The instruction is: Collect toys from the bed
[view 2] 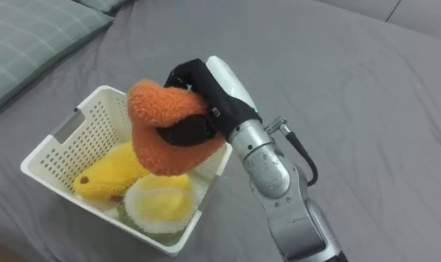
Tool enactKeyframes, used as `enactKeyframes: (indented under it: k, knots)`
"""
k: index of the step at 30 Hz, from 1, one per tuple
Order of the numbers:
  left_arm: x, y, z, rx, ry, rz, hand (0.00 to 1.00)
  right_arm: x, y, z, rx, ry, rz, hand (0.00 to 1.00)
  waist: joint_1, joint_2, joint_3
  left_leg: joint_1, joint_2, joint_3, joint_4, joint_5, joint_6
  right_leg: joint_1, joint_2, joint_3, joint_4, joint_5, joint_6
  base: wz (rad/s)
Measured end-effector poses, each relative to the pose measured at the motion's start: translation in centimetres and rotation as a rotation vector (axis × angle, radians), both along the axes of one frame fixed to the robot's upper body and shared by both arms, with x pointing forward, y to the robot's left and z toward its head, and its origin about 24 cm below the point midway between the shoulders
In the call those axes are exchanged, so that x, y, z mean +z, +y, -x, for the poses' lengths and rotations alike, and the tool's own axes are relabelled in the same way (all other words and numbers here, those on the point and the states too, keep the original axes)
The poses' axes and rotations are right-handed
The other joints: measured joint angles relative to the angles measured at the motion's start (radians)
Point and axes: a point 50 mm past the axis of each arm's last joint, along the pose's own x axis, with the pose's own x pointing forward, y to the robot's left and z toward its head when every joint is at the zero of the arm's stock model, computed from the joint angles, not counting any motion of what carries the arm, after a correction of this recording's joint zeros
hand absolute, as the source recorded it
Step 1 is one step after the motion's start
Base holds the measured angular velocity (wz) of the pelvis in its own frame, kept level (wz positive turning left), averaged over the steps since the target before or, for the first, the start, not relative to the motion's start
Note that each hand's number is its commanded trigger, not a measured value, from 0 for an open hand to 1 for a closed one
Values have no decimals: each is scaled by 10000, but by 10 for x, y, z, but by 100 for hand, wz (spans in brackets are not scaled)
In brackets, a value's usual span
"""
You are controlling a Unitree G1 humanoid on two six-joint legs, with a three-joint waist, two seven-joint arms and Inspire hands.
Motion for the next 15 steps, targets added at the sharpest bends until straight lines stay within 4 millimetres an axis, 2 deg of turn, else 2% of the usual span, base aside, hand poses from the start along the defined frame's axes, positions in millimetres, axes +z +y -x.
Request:
enactKeyframes:
  k: [6, 15]
  knots:
    - [0, 0, -2, 37, -50, 19, 0, -11, 6, 2, 419, 584, 286, 0, 266, 3, 20, -60, -23, -157, 65, 0, 1, 54, -22, -131, 15, 1, 1, 7]
    - [0, 0, -1, 119, -67, 33, 0, -22, 13, 4, 703, 997, 530, 0, 437, -83, 35, -104, -23, -167, 44, -1, 1, 65, -22, -138, 24, 1, 1, 0]
